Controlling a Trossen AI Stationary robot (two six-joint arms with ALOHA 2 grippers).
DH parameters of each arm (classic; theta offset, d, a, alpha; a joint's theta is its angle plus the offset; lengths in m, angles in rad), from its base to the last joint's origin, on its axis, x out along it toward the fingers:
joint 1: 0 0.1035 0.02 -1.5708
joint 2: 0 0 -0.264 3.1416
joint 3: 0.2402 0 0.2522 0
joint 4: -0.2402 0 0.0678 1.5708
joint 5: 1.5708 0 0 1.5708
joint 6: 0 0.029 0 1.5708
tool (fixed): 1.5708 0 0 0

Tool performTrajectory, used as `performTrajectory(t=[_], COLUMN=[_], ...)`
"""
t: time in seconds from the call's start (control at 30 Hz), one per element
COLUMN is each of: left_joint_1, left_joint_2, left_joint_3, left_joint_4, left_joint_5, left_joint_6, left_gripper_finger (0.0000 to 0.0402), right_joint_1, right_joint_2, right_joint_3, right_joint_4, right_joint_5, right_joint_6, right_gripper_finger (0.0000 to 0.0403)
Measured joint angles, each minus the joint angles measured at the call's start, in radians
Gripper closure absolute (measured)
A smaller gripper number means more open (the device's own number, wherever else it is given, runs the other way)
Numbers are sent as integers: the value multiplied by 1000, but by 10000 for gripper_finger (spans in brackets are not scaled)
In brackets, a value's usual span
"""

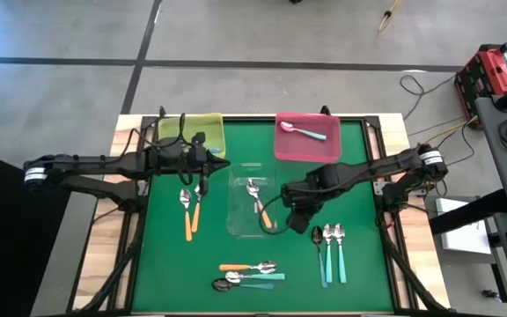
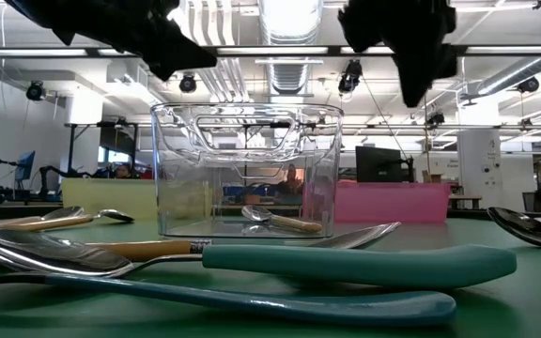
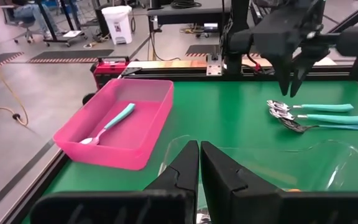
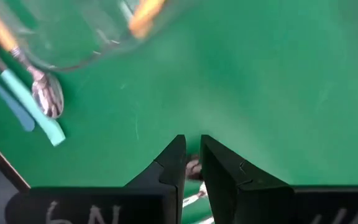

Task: Sort silverware by color (type)
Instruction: Put the right light blue spoon into the pink bin

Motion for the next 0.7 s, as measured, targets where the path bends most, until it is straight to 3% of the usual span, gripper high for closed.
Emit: performTrajectory(t=[0.13, 0.5, 0.7], left_joint_1=[-4, -66, -117], left_joint_2=[10, 42, 44], left_joint_3=[-1, -1, -1], left_joint_4=[0, 4, 42], left_joint_5=[0, 0, 0], left_joint_6=[-5, -5, -23], left_gripper_finger=[401, 401, 401], right_joint_1=[29, 184, 264], right_joint_2=[0, 0, 21], right_joint_3=[-42, -111, -113], right_joint_4=[-19, -3, 20], right_joint_5=[-70, -58, -12], right_joint_6=[149, 384, 361], right_gripper_finger=[360, 360, 360])
